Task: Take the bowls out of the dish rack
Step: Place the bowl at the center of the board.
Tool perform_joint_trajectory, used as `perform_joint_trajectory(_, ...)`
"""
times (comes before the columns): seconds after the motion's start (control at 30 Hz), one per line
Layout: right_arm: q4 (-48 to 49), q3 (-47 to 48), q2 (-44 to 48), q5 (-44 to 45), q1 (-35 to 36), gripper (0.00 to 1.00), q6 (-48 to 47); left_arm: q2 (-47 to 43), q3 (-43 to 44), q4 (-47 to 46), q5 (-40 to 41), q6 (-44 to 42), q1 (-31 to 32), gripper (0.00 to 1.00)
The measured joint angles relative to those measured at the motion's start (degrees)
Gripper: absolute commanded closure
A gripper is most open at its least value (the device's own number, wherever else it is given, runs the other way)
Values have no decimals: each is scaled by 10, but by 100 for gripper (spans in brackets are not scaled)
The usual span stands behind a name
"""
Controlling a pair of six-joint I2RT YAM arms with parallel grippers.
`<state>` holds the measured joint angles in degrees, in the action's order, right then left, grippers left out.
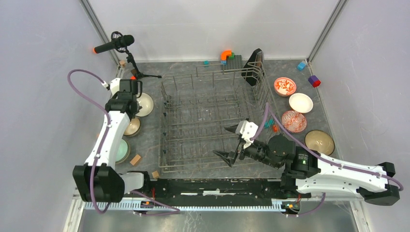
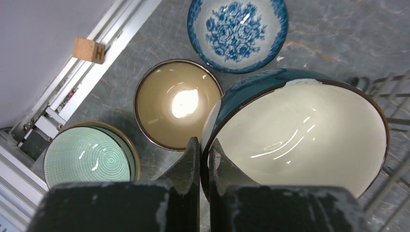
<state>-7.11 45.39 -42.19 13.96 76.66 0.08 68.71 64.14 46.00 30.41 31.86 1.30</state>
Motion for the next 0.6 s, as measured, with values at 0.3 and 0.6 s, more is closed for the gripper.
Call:
perform_joint_trajectory(0.3,24,-21,6,0,0,2,8,69,-55,-45,-11,20,-1,98)
perform_joint_trajectory(0.6,36,-40,7,3,0,2,8,97,-92,-87,-54,39,0,98)
